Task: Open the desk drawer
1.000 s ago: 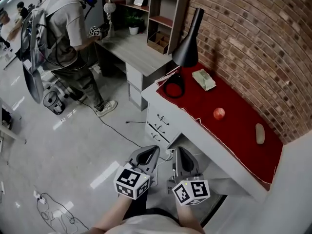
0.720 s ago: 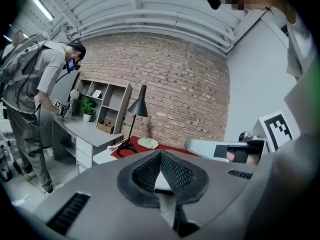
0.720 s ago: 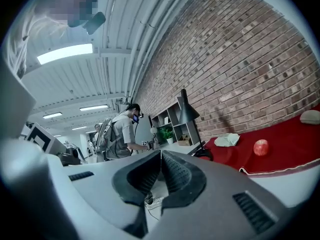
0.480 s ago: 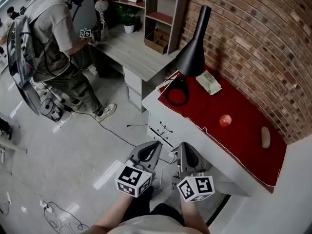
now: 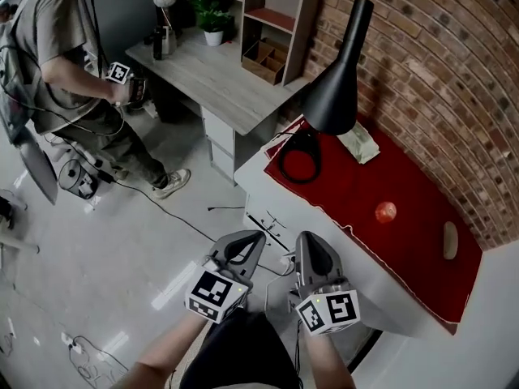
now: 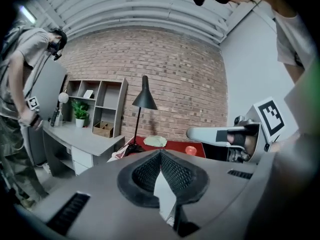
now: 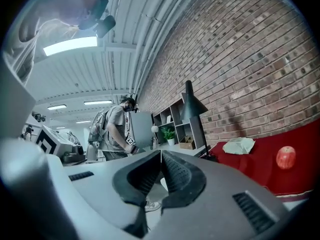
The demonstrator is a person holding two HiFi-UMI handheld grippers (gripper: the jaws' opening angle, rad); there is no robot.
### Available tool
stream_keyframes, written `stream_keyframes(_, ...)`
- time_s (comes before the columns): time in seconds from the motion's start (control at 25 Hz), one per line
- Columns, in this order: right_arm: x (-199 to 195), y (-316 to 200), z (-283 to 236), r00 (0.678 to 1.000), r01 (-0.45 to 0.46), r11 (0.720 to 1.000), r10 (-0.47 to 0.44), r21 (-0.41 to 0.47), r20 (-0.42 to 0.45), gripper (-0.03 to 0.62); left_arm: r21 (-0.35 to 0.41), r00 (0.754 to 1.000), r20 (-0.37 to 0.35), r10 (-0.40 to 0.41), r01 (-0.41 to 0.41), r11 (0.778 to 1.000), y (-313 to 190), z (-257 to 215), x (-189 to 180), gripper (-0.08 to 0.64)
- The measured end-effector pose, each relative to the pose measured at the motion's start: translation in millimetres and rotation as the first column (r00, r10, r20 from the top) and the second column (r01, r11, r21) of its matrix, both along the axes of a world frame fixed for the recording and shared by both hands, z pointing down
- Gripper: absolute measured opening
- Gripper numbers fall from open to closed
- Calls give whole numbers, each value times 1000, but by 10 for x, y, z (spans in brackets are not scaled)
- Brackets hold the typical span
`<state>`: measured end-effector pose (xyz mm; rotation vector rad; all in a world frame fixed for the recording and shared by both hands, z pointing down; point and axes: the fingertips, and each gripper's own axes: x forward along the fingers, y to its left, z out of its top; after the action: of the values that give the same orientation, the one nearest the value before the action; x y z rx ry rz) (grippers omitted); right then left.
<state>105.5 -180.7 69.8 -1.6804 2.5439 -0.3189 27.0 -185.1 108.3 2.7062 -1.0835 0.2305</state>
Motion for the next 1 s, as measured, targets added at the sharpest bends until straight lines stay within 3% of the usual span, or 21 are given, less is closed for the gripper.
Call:
stream_keyframes(0.16, 10, -95, 269, 1000, 25, 1000, -25, -17, -2, 18, 27, 1000, 30, 10, -11, 1000, -150, 227, 30, 9)
stream_keyframes(0.6, -60, -167, 1071, 997, 80, 996, -80, 30, -1, 18, 17, 999, 0, -41, 41, 999, -271, 1182, 110, 9)
stream_keyframes(1.0, -220, -226, 2203, 987, 150, 986, -146, 73, -60, 18, 6, 997, -37, -73, 73, 997, -364, 2312, -40, 9)
